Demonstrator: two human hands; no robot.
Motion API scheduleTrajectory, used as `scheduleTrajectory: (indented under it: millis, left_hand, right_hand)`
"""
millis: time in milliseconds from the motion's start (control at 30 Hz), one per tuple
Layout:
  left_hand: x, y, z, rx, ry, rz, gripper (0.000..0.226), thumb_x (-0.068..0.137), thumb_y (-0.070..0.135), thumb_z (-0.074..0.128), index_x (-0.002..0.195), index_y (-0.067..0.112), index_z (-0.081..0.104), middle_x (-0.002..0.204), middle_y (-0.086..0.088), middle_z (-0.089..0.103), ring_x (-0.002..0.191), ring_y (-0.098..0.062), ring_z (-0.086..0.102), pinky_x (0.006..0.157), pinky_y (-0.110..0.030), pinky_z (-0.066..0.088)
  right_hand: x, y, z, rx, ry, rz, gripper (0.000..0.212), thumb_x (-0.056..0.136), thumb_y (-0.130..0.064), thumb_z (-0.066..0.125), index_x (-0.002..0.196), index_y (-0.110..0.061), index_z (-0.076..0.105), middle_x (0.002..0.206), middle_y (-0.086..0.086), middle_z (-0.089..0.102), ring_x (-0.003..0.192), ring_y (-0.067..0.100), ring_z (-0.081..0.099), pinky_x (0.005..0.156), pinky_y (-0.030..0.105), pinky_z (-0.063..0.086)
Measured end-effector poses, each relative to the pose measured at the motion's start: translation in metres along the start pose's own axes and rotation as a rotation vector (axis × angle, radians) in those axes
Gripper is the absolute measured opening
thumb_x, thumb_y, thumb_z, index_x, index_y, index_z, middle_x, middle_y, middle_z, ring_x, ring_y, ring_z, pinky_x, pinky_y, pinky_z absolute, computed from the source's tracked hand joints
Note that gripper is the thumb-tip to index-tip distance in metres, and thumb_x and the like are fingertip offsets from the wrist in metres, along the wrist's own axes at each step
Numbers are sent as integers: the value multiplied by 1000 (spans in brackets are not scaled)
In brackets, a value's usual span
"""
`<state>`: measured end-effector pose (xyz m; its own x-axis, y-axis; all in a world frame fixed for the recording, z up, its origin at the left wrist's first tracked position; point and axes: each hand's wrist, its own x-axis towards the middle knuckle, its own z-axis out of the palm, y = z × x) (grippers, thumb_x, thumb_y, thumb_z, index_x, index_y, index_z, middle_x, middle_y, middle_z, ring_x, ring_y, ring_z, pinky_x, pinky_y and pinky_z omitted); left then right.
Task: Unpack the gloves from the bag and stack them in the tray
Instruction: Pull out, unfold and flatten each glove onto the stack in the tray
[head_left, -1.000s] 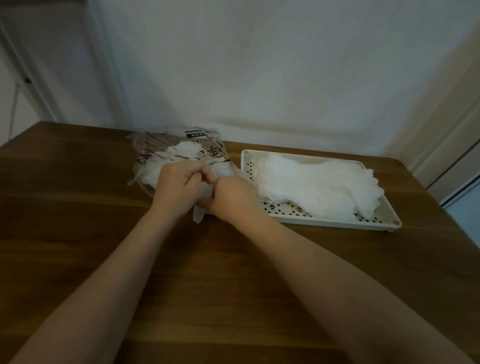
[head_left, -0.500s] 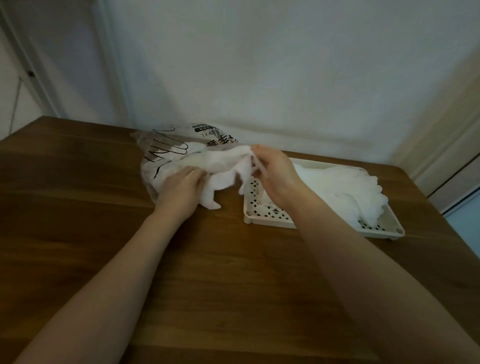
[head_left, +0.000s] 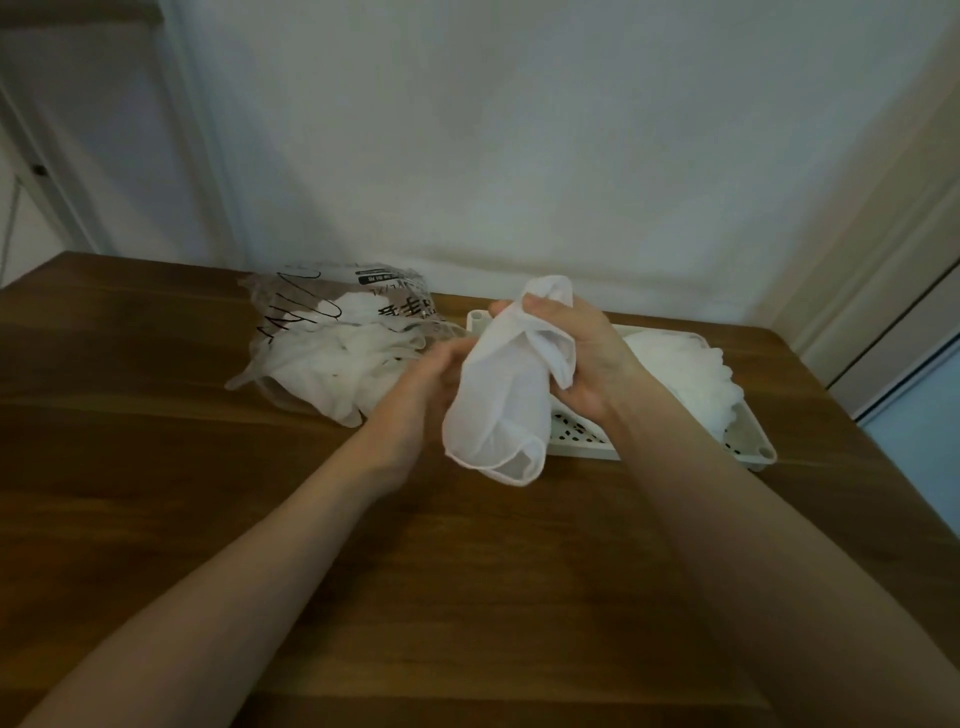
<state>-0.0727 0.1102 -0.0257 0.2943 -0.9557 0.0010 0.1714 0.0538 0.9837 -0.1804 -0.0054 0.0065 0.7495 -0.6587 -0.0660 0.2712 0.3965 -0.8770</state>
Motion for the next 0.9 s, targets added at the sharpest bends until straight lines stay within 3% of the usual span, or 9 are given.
scheduleTrajectory:
  millis: [67,133,233,300,367,467,600,800,900]
  left_hand:
    - [3,-1,6,10,-32,17,23,98,37,32,103,34,54,95,14,64,98,-12,64,66,-21,54]
    - [6,-1,6,148,-59,32,20,91,17,53,100,35,53,97,14,63,96,-12,65,65,-24,54]
    - [11,1,10,234,-29,55,16,86,14,61,97,26,59,92,7,66,77,-7,66,61,-19,53]
    - [15,8,11,212,-29,70,11,89,12,58,92,21,63,82,8,68,69,-3,64,58,-16,49]
    - [19,19,14,242,-79,89,15,90,9,55,85,18,65,70,12,66,63,-3,60,56,-15,46]
    - [26,32,21,269,-155,101,21,89,7,55,77,18,68,66,6,63,62,-9,56,59,-22,42]
    - [33,44,28,343,-240,72,21,76,12,54,84,12,73,76,-10,62,69,-19,53,61,-26,41]
    - [38,50,31,482,-175,42,32,82,-11,37,71,5,61,48,5,53,42,-2,45,41,-11,36]
    - [42,44,33,363,-32,14,26,89,-3,38,78,8,59,62,1,55,45,-3,49,41,-13,38]
  right_hand:
    - [1,0,-5,17,59,7,32,83,-10,59,112,2,52,83,11,69,73,20,67,69,34,58]
    - [0,-2,-12,40,145,18,37,87,-7,59,122,4,51,96,16,63,79,23,65,75,38,57]
    - [-5,-12,-29,-39,293,5,21,88,3,55,108,-4,55,93,13,60,70,19,65,60,33,56]
    - [-10,-18,-41,-313,392,-39,28,90,-3,52,115,-16,56,113,8,60,94,20,63,77,34,54]
    - [-20,-24,-41,-541,369,-140,22,92,-18,53,110,-27,62,123,-3,59,115,11,53,97,27,40]
    - [-33,-36,-31,-784,132,-284,18,92,-23,55,106,-22,65,112,-12,64,102,-9,55,87,6,37]
    - [-39,-43,-31,-915,-140,-224,19,88,-7,61,106,-12,66,101,5,70,95,13,66,87,25,52]
    - [-47,-44,-50,-974,-114,-148,10,90,-8,59,84,-11,67,73,1,61,69,12,56,71,25,45]
    - [-49,-47,-57,-1015,73,-137,17,93,-13,54,78,-11,63,68,-4,59,62,7,55,64,21,46]
